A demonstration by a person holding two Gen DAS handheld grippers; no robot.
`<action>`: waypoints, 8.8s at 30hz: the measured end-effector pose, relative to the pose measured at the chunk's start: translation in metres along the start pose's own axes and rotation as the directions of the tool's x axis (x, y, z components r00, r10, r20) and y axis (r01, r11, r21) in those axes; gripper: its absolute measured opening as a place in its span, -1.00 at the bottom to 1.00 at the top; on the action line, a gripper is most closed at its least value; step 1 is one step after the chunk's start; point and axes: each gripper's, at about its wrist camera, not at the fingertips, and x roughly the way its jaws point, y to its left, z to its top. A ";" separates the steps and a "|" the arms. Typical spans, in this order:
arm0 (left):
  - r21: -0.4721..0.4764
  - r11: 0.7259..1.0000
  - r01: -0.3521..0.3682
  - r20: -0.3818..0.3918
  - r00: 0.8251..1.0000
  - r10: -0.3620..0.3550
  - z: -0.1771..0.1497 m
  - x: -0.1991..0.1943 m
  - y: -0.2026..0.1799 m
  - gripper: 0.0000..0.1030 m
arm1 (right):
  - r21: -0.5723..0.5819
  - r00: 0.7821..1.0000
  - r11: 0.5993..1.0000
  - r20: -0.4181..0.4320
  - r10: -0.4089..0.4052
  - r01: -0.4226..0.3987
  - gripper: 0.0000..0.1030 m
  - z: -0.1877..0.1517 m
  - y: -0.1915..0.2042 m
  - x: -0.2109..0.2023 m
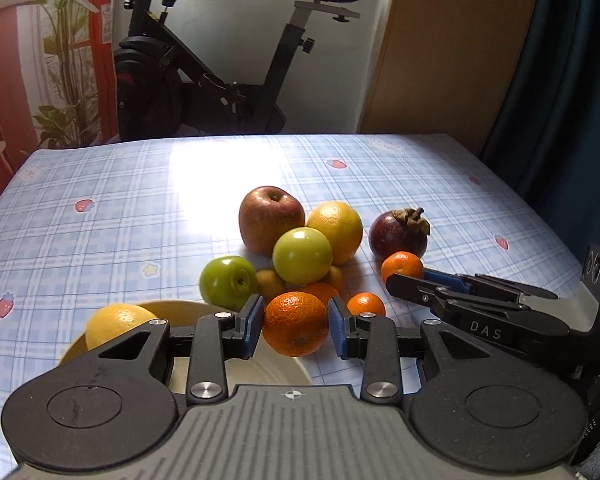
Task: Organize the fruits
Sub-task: 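Carry the tangerine with the left tool onto the plate and release, then move the left tool to the dark mangosteen and close on it, then carry the mangosteen with the left tool onto the plate and release, then move the left tool to the yellow lemon by the apple and close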
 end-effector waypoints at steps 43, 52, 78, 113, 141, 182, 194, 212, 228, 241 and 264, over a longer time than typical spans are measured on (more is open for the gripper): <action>-0.212 0.954 -0.213 -0.026 0.977 0.213 -0.043 -0.026 0.115 -0.26 | -0.492 0.945 0.833 -0.312 0.101 -0.252 -0.31 -0.012 0.155 0.107; -0.267 0.935 -0.232 0.012 0.970 0.244 -0.039 -0.035 0.119 -0.26 | -0.463 0.956 0.853 -0.263 0.127 -0.240 -0.24 -0.005 0.147 0.092; -0.095 0.995 -0.037 0.132 0.990 0.050 0.044 -0.004 0.010 -0.24 | -0.304 0.988 0.942 0.104 -0.118 0.144 0.31 0.022 -0.006 0.001; -0.033 0.982 0.187 -0.162 0.968 -0.190 0.078 0.146 -0.078 -0.23 | -0.177 0.992 0.984 -0.122 -0.026 0.004 0.24 0.035 -0.051 0.045; -0.060 0.976 0.210 -0.102 0.971 -0.215 0.072 0.061 -0.029 -0.26 | -0.287 0.988 0.953 -0.143 0.061 -0.100 0.24 0.049 0.020 0.022; -0.318 0.948 -0.031 -0.157 0.987 -0.021 -0.044 -0.044 0.148 -0.24 | -0.411 0.815 0.761 -0.519 0.256 -0.501 0.24 -0.044 0.208 0.114; -0.313 0.948 -0.061 -0.159 0.987 0.011 -0.046 -0.044 0.150 -0.10 | -0.396 0.817 0.772 -0.514 0.262 -0.497 0.28 -0.043 0.204 0.112; -0.278 0.956 -0.094 -0.182 0.982 0.044 -0.039 -0.039 0.141 -0.10 | -0.310 0.933 0.897 -0.275 0.232 -0.314 0.30 0.014 0.101 0.040; -0.197 0.978 -0.074 -0.113 0.992 0.053 -0.007 -0.031 0.095 -0.13 | -0.282 0.979 0.951 -0.191 0.072 -0.125 0.30 0.010 0.024 0.017; -0.126 0.992 -0.008 -0.114 0.993 -0.006 0.012 0.002 0.042 -0.13 | -0.347 0.981 0.929 -0.185 0.067 -0.129 0.30 -0.009 0.028 0.024; -0.100 0.990 0.101 -0.125 0.986 -0.114 0.095 0.094 -0.014 -0.26 | -0.293 0.997 0.955 -0.078 0.027 -0.049 0.29 0.035 -0.009 0.054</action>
